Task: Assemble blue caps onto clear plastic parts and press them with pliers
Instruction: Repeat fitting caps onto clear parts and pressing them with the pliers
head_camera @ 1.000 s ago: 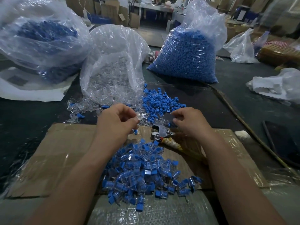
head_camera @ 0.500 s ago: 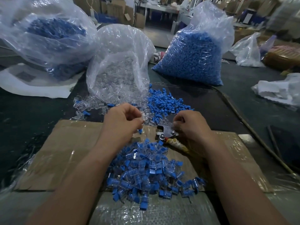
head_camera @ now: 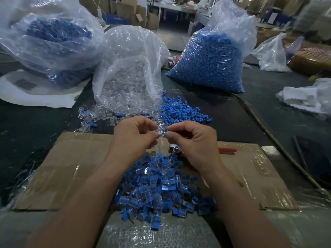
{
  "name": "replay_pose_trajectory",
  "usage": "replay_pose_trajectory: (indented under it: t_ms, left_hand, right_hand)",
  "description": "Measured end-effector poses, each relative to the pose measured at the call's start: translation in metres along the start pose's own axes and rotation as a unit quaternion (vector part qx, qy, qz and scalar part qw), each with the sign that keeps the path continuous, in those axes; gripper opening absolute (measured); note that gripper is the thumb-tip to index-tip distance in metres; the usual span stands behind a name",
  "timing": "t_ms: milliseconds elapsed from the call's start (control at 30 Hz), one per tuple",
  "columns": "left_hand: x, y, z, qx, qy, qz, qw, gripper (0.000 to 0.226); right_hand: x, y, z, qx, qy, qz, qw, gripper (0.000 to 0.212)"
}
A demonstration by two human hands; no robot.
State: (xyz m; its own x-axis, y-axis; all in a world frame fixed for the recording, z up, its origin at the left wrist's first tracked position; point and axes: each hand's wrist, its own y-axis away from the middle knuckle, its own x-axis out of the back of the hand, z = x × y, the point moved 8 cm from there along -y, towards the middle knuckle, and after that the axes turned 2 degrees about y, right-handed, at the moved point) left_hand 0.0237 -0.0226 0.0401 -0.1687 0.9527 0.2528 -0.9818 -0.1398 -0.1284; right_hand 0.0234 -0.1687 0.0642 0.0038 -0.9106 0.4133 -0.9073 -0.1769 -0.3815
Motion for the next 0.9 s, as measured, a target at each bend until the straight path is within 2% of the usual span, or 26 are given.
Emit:
replay_pose_trajectory:
  t_ms: [67,167,300,567,900]
  left_hand:
    - [-0.003,0.001,0.001,-0.004,0.000,-0.007,1.000,0.021]
    - [-0.011,0.004,0.002,-0.006,-0.005,-0.031,0.999,0.019]
    - [-0.018,0.006,0.003,-0.004,-0.009,-0.051,0.999,0.017]
    - [-0.014,0.006,0.001,0.038,0.109,-0.062,0.991,0.013]
    - [-0.017,0.006,0.003,0.054,0.148,-0.092,0.983,0.015]
  right_hand:
    - [0.000,0.000,0.000,0.019,0.039,0.014,0.999,0.013]
    - [-0.001,0.002,-0.005,0.063,0.108,0.039,0.991,0.014]
    - [0.002,0.005,-0.012,0.107,0.145,0.074,0.981,0.010]
    - [0.000,0.004,-0.010,0.109,0.049,0.037,0.992,0.021]
    - [-0.002,0.003,-0.001,0.091,-0.020,-0.015,0.996,0.030]
